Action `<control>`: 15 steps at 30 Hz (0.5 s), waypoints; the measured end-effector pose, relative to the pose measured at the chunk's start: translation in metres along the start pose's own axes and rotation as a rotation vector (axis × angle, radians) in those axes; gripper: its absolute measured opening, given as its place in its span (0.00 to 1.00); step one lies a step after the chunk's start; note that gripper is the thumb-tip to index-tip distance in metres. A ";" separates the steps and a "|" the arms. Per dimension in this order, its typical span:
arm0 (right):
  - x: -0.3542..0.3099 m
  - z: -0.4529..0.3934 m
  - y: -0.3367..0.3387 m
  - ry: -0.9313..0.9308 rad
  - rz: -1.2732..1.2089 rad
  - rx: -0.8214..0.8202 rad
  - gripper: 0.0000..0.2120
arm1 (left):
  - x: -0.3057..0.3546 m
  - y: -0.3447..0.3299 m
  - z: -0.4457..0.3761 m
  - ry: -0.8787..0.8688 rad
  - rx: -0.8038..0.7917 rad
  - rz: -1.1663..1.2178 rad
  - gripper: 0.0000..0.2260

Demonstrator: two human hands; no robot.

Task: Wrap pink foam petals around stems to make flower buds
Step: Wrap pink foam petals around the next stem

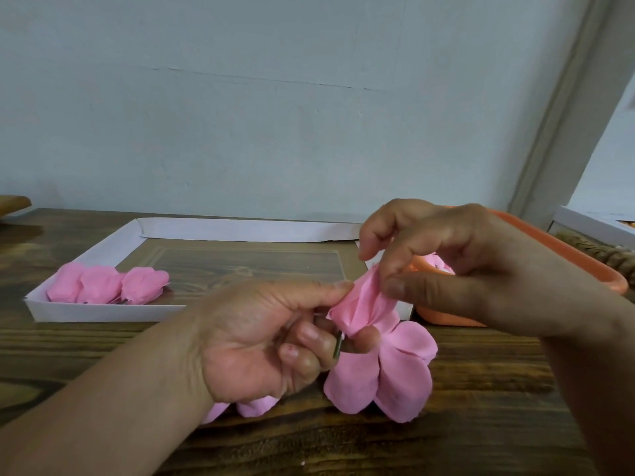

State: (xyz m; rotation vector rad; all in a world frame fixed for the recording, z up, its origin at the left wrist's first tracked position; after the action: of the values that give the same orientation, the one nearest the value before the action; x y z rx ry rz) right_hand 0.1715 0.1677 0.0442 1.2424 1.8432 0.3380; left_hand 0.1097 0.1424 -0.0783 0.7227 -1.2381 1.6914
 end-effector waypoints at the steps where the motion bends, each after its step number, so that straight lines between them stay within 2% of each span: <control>1: 0.000 0.001 0.000 -0.009 -0.005 -0.006 0.05 | 0.000 0.000 0.001 0.008 0.015 0.002 0.12; 6: -0.001 0.002 -0.011 0.003 0.040 -0.073 0.02 | -0.001 -0.003 0.006 0.092 0.120 0.130 0.06; 9: -0.003 0.002 -0.011 -0.013 -0.074 -0.074 0.02 | 0.000 -0.003 0.006 0.076 0.147 0.114 0.07; 11: -0.004 0.002 -0.005 -0.024 -0.142 -0.049 0.01 | 0.000 -0.002 0.006 0.072 0.147 0.095 0.06; 13: -0.002 0.002 0.001 -0.036 -0.103 -0.033 0.04 | -0.002 -0.002 0.005 0.072 0.118 0.077 0.06; 15: 0.000 0.003 0.003 -0.045 -0.043 -0.050 0.08 | 0.000 -0.005 0.004 0.016 0.056 0.018 0.11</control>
State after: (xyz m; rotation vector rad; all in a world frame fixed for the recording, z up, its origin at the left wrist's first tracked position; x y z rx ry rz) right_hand 0.1756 0.1686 0.0446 1.1663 1.8095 0.3280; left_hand 0.1135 0.1393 -0.0747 0.7320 -1.1941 1.7493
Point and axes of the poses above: each hand's wrist, its own z-axis away from the middle knuckle, its own y-axis out of the back of the hand, x = y × z, the point moved 10 cm from there along -z, towards the middle knuckle, and after that the axes turned 15 degrees about x, right-handed, at the moved point
